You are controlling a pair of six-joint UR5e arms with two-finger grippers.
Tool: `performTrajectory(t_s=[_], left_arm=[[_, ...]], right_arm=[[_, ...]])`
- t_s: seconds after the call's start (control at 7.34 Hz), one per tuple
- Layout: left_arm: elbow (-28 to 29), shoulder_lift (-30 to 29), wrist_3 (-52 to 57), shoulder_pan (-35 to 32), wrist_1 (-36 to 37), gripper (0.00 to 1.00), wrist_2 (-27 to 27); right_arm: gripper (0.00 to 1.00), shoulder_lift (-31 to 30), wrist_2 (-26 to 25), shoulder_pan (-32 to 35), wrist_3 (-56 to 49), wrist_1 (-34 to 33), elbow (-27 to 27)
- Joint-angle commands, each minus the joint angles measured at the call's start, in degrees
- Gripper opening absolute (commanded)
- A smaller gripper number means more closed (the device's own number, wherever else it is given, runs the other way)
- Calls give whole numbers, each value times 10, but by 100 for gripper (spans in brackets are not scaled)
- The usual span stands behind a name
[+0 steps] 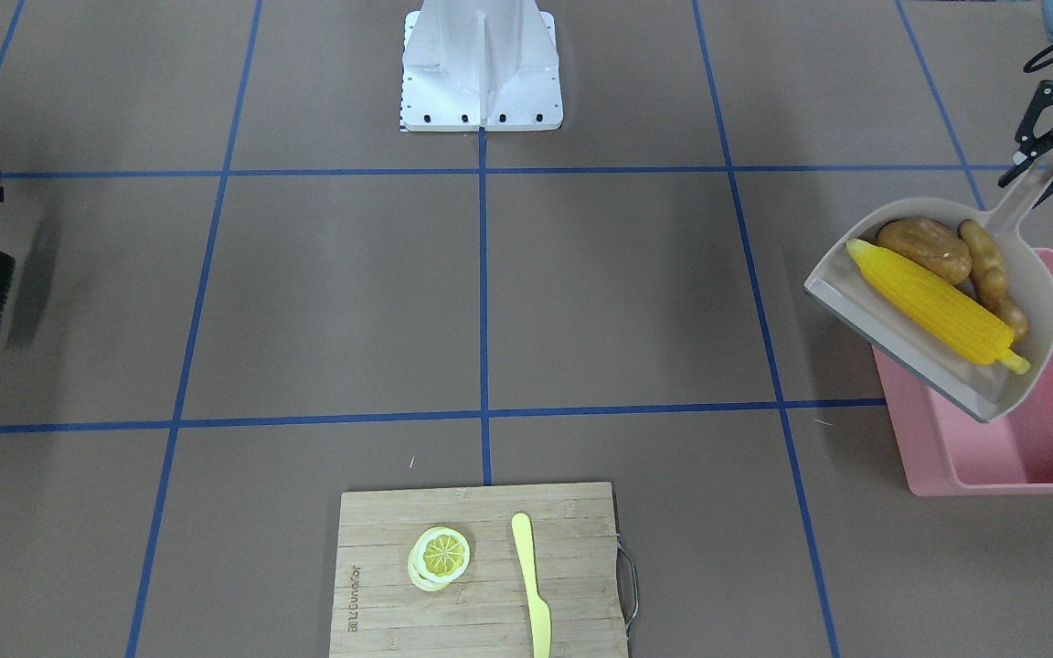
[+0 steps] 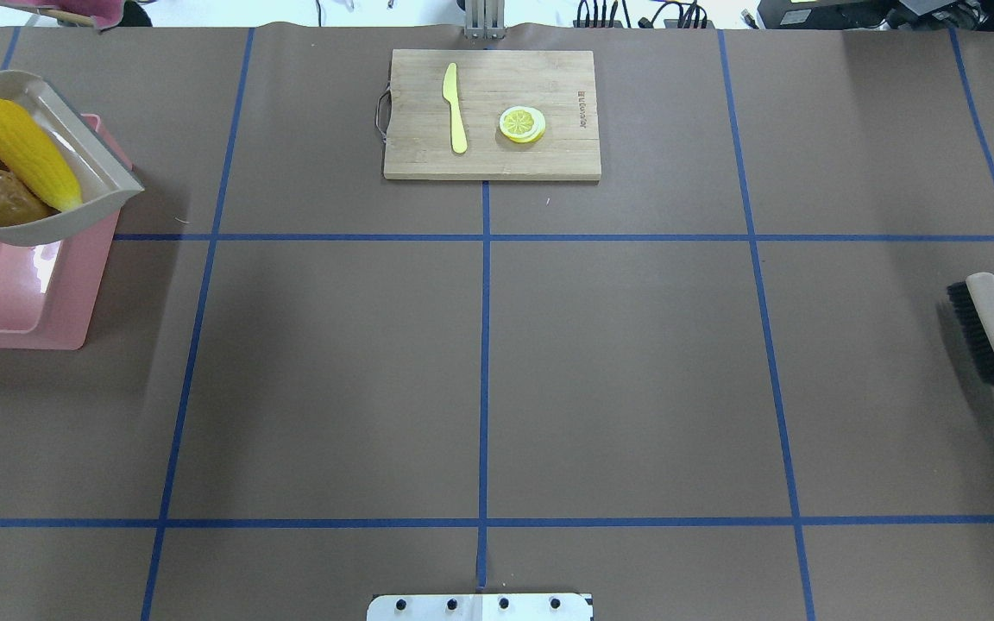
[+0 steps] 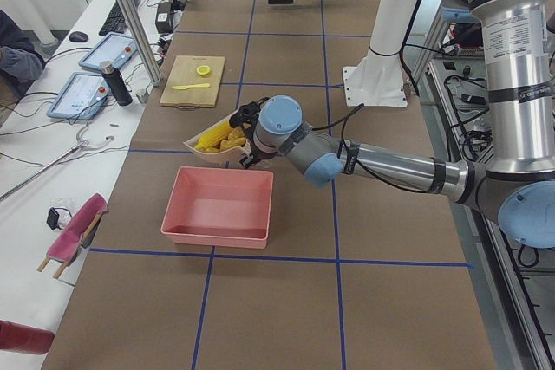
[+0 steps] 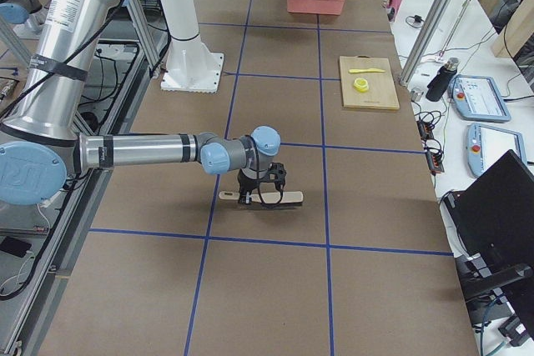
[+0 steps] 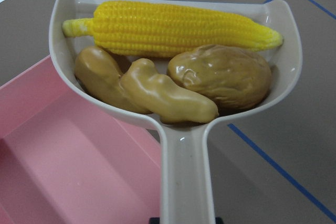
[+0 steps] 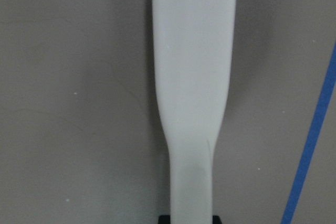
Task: Sweep and dump trash into bin
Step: 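Tilt the dustpan over the pink bin with the left gripper to dump items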
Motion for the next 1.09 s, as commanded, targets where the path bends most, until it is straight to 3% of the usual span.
performTrajectory(t_s=[0.0, 0.41, 0.54, 0.68, 0.82, 0.95], left_arm=[[9, 4, 92, -55, 83, 0, -1], [11, 9, 214, -106, 192, 0, 18], [10, 8, 263, -113, 207, 0, 67], [10, 7, 275, -118, 228, 0, 78], [4, 7, 295, -118, 249, 0, 96], [-3, 5, 329, -119, 273, 0, 118]], right_arm=[[0, 7, -7, 1, -5, 14, -19], [0, 28, -5, -2, -3, 11, -41], [26, 32, -5, -1, -1, 10, -42], [76, 34, -5, -1, 1, 9, -42], [100, 36, -5, 1, 2, 9, -40], [100, 36, -5, 8, 3, 8, -40]])
